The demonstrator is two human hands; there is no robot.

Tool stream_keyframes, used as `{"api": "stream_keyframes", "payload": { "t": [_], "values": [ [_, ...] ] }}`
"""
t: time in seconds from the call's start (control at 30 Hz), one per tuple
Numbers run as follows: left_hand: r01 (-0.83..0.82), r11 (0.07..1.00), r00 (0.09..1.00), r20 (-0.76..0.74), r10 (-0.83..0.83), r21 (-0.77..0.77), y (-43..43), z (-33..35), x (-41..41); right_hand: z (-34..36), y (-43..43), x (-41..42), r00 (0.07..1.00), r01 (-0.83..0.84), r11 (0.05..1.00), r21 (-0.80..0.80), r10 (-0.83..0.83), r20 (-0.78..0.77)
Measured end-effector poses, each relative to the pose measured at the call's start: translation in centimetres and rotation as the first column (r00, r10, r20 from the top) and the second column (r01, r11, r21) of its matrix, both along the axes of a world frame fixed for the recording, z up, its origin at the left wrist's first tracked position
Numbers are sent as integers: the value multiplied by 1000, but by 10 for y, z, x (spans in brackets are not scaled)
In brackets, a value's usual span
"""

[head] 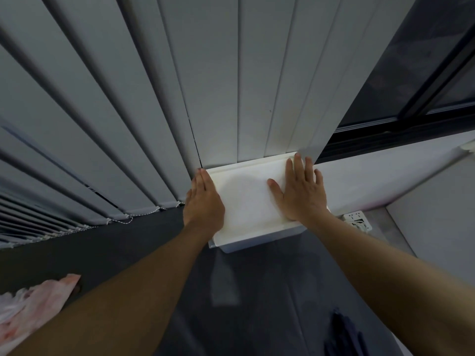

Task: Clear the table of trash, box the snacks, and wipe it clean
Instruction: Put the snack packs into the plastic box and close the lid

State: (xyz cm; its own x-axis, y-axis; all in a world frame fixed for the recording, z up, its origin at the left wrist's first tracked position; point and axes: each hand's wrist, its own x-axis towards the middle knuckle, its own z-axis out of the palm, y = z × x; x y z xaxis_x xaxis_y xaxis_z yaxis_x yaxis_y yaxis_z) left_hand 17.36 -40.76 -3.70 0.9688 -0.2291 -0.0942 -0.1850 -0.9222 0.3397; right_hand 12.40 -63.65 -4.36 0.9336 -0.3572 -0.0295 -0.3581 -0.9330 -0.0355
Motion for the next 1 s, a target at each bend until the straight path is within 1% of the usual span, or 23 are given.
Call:
{"api": "stream_keyframes", "payload": {
  "t": [0.23,0.3,0.37,0.4,0.47,0.6,0.9,1.0],
  "values": [
    [3,1000,999,-37,-3,7,0,7,2,2,6,2,999,45,999,4,-45,-14],
    [29,998,999,22,-30,63,0,9,2,1,6,3,998,57,998,13,-57,-14],
    [78,989,991,102,-92,127,-1,8,-3,1,6,2,998,59,998,25,-59,-13],
    [112,982,985,116,-130,151,-2,6,-7,0,6,3,998,59,998,26,-59,-9],
    [154,970,980,98,-175,190,-4,1,-13,0,7,3,998,63,998,30,-63,-4],
    [176,952,974,95,-205,252,-6,-6,-12,0,10,2,997,80,997,11,-80,-12],
    [221,947,966,81,-245,233,-4,-6,-7,3,18,-5,993,115,993,-2,-115,-30],
    [239,947,964,65,-258,216,-2,-3,-6,8,20,-9,990,144,989,23,-144,12]
  ]
}}
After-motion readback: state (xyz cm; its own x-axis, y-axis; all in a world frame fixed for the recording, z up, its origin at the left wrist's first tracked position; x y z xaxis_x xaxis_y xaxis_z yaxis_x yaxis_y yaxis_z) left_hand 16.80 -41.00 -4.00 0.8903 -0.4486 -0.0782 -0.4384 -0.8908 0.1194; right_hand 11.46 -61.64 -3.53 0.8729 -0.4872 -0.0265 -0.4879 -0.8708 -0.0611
